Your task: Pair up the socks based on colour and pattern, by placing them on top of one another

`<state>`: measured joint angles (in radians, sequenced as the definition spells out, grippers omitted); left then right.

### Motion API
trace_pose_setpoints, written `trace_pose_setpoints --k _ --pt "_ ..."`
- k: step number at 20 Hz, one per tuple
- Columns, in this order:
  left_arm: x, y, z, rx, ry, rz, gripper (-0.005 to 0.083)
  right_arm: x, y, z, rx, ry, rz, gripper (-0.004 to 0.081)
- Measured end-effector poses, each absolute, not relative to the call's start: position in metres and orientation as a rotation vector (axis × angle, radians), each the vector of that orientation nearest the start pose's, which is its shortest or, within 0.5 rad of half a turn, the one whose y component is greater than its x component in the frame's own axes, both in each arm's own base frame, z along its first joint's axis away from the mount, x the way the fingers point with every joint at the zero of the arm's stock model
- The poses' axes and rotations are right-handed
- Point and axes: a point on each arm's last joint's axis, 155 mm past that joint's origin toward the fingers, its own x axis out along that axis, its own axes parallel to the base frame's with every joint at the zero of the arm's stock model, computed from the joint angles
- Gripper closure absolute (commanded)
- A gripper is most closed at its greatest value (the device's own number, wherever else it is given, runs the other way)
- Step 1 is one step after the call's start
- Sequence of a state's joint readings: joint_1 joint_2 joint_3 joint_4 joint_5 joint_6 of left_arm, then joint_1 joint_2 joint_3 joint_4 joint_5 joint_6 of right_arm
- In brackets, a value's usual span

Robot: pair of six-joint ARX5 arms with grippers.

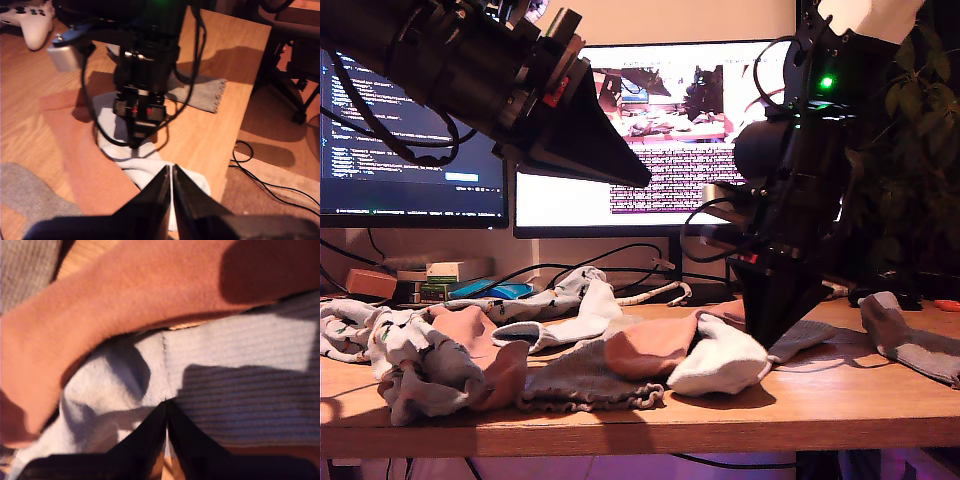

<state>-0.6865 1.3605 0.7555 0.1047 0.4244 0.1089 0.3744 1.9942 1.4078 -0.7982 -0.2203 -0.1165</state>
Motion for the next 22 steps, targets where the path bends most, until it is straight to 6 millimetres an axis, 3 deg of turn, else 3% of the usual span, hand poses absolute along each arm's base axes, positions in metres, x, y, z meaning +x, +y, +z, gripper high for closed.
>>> trace_pose_setpoints --k 4,11,18,22 --pt "0.268 -0.316 0.159 0.165 0.461 -1.111 0.0797 0.382 0.166 0.016 -0.362 1.327 0.534 0.0783" --pt "0.270 -0.318 0.165 0.163 0.429 -1.113 0.0797 0.418 0.108 0.020 -0.756 1.238 0.416 0.0783" --pt "0.270 -0.318 0.165 0.162 0.430 -1.116 0.0797 0.425 0.116 0.020 -0.820 1.189 0.474 0.0783" --pt "0.269 -0.319 0.165 0.164 0.427 -1.121 0.0797 0.419 0.122 0.022 -0.778 1.214 0.487 0.0783"
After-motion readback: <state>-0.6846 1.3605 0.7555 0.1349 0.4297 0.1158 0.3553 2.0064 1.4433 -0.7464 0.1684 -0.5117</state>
